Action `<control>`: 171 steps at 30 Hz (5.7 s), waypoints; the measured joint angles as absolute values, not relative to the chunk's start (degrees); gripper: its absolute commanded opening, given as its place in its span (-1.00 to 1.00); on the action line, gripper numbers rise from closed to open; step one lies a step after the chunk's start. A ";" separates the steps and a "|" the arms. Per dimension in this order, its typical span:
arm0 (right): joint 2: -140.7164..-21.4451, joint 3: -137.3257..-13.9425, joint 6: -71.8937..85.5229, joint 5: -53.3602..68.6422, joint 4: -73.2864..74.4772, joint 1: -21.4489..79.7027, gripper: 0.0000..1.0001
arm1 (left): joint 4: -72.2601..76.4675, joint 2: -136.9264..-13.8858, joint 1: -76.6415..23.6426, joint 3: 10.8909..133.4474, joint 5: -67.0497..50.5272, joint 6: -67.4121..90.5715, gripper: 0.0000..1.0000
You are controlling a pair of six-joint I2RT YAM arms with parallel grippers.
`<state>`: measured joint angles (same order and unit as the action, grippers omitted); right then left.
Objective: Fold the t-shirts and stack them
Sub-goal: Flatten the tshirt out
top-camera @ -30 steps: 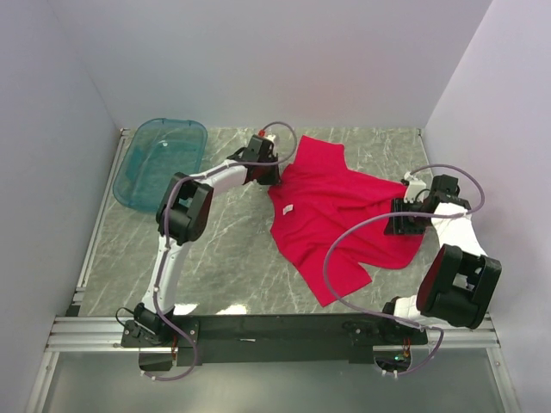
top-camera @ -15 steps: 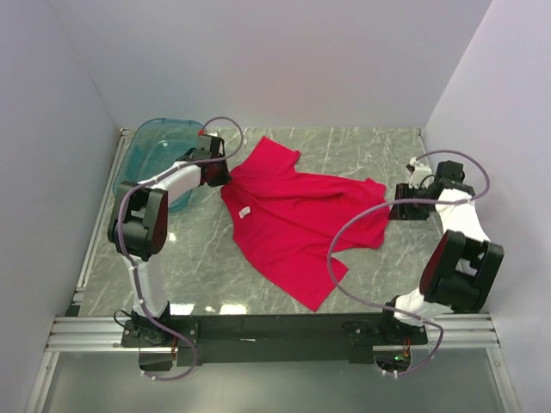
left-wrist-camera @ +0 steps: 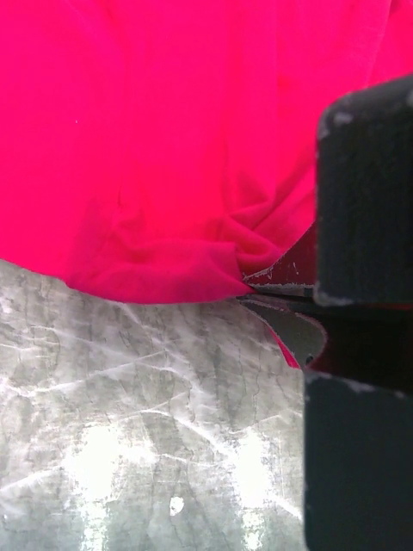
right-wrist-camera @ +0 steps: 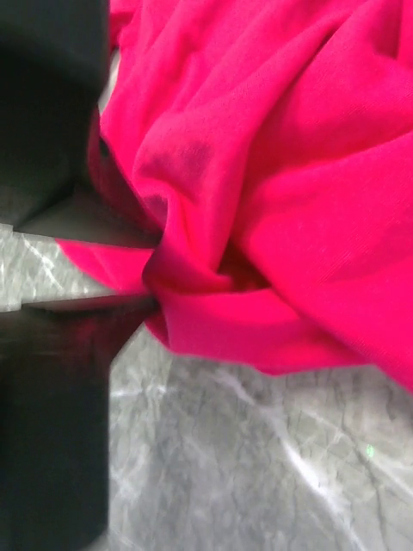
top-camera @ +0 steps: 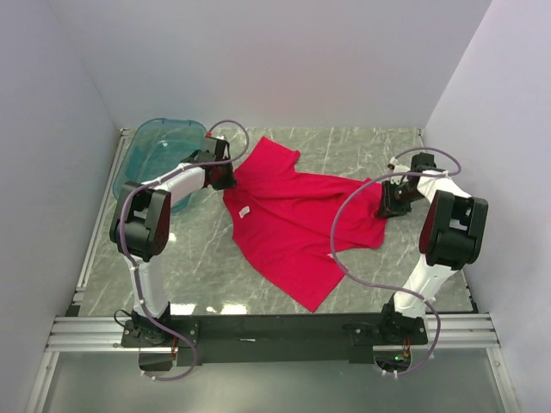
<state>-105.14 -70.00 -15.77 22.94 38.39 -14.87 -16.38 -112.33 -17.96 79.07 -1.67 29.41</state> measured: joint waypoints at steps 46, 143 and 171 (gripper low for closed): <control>-81.49 -57.08 -33.04 19.57 55.96 -23.44 0.30 | -15.46 -108.99 -15.70 75.42 -5.76 29.63 -0.99; -52.88 -94.96 -3.70 31.92 36.71 -7.38 -1.00 | -3.18 -88.99 -15.44 69.41 -8.45 30.81 -0.99; -53.28 -51.75 -54.00 35.53 51.99 -14.15 -1.00 | -11.84 -78.41 -16.49 45.25 -11.99 34.87 -0.99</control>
<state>-53.28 -51.75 -54.00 35.53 51.99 -14.15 -11.84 -78.41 -16.49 45.25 -11.99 34.87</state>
